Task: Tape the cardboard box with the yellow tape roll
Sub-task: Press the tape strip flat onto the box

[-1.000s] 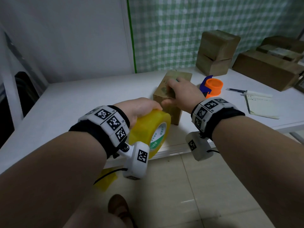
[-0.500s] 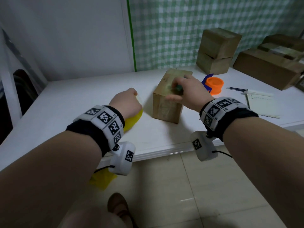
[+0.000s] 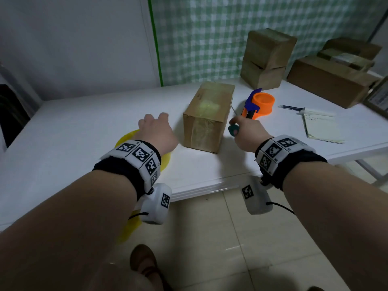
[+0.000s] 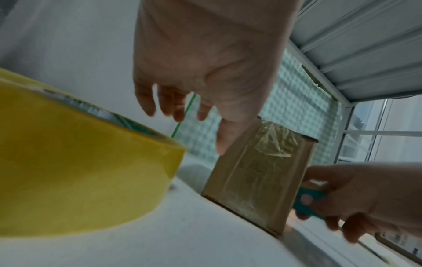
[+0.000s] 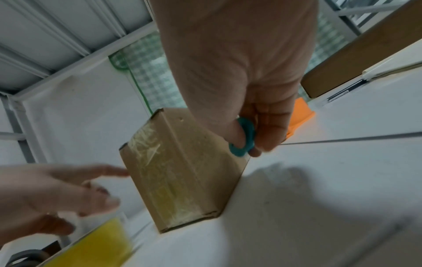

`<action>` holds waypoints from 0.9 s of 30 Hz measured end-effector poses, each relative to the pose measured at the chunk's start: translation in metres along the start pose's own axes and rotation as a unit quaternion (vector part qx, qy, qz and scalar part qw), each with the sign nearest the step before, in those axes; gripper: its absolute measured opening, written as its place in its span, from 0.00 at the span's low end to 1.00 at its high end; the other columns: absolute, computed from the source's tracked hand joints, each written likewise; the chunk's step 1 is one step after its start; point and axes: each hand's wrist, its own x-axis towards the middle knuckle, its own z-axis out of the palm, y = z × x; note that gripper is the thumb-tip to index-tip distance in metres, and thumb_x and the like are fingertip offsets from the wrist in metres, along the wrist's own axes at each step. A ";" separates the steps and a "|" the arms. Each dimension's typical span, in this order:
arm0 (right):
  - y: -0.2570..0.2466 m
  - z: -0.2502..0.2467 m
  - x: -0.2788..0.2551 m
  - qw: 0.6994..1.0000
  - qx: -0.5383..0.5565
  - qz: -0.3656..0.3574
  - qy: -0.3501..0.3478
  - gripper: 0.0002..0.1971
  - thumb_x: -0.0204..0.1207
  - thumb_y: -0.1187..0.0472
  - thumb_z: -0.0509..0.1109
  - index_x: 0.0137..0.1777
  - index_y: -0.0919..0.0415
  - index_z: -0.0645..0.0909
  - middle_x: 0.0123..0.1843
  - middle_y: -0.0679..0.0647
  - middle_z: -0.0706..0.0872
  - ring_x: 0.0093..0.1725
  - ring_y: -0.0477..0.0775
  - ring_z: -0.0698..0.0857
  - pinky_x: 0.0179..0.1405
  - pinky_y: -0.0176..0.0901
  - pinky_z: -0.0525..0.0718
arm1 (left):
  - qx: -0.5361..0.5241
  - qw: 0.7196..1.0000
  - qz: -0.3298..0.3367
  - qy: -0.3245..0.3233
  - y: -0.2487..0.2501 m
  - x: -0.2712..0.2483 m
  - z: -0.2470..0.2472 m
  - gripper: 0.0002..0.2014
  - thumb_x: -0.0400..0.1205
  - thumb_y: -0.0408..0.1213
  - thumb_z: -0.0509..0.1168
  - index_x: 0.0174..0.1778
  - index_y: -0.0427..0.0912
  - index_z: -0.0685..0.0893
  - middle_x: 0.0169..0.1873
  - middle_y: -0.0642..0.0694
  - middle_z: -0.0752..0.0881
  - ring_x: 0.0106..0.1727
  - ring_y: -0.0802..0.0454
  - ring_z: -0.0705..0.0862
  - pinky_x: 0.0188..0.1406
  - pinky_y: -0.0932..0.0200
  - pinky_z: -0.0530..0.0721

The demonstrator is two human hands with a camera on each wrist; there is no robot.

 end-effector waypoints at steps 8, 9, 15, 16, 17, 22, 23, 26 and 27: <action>-0.024 -0.022 -0.013 0.981 0.179 -0.059 0.050 0.25 0.85 0.48 0.49 0.79 0.56 0.64 0.76 0.62 0.75 0.74 0.65 0.74 0.74 0.53 0.71 | -0.183 0.967 0.175 -0.031 0.028 -0.011 -0.006 0.36 0.77 0.42 0.70 0.80 0.53 0.62 0.72 0.48 0.77 0.68 0.48 0.78 0.58 0.64 0.72; -0.027 -0.024 -0.015 0.978 0.198 -0.064 0.034 0.26 0.84 0.44 0.49 0.78 0.55 0.67 0.75 0.61 0.76 0.73 0.65 0.75 0.75 0.56 0.73 | -0.180 0.967 0.182 -0.016 0.030 -0.014 -0.007 0.34 0.77 0.45 0.69 0.79 0.53 0.66 0.71 0.49 0.79 0.66 0.49 0.78 0.57 0.65 0.71; -0.025 -0.024 -0.024 0.983 0.130 -0.127 0.019 0.27 0.76 0.39 0.64 0.72 0.50 0.77 0.69 0.53 0.84 0.68 0.53 0.81 0.71 0.52 0.79 | -0.134 0.968 0.203 0.064 0.028 -0.031 -0.003 0.31 0.74 0.61 0.66 0.73 0.54 0.75 0.64 0.49 0.84 0.61 0.50 0.81 0.53 0.61 0.75; -0.025 -0.023 -0.024 0.984 0.120 -0.131 0.020 0.27 0.75 0.40 0.65 0.72 0.50 0.76 0.70 0.52 0.83 0.70 0.52 0.80 0.72 0.49 0.77 | -0.115 0.969 0.205 0.071 0.027 -0.032 0.000 0.32 0.74 0.62 0.64 0.74 0.54 0.74 0.65 0.48 0.84 0.64 0.48 0.81 0.56 0.59 0.76; -0.023 -0.023 -0.024 0.984 0.116 -0.133 0.019 0.27 0.76 0.40 0.65 0.73 0.50 0.76 0.71 0.51 0.82 0.70 0.51 0.80 0.73 0.46 0.76 | -0.093 0.971 0.204 0.080 0.026 -0.032 0.002 0.34 0.74 0.64 0.63 0.75 0.54 0.73 0.66 0.47 0.83 0.66 0.47 0.80 0.58 0.57 0.76; -0.016 -0.017 -0.022 0.980 0.140 -0.143 0.007 0.28 0.75 0.45 0.69 0.75 0.51 0.74 0.72 0.55 0.81 0.68 0.53 0.82 0.69 0.42 0.78 | -0.028 0.970 0.212 0.113 0.026 -0.028 0.012 0.36 0.75 0.66 0.60 0.77 0.53 0.70 0.66 0.45 0.83 0.66 0.44 0.78 0.58 0.51 0.78; -0.015 -0.016 -0.022 0.980 0.135 -0.146 0.003 0.30 0.74 0.44 0.69 0.76 0.50 0.73 0.72 0.55 0.81 0.66 0.54 0.83 0.66 0.40 0.78 | -0.025 0.970 0.215 0.111 0.024 -0.026 0.014 0.36 0.75 0.65 0.61 0.77 0.53 0.69 0.65 0.45 0.83 0.66 0.44 0.78 0.59 0.50 0.78; -0.015 -0.016 -0.021 0.981 0.117 -0.154 -0.003 0.34 0.71 0.43 0.72 0.77 0.49 0.71 0.71 0.56 0.82 0.67 0.53 0.83 0.70 0.41 0.77 | -0.023 0.971 0.214 0.107 0.019 -0.025 0.015 0.37 0.73 0.63 0.65 0.77 0.55 0.68 0.67 0.46 0.82 0.68 0.43 0.76 0.62 0.50 0.77; -0.015 -0.016 -0.021 0.982 0.112 -0.154 -0.004 0.35 0.70 0.42 0.72 0.77 0.49 0.71 0.71 0.56 0.83 0.67 0.53 0.82 0.71 0.43 0.77 | -0.022 0.972 0.211 0.105 0.018 -0.025 0.015 0.38 0.72 0.62 0.67 0.78 0.55 0.67 0.67 0.46 0.82 0.69 0.43 0.75 0.63 0.49 0.76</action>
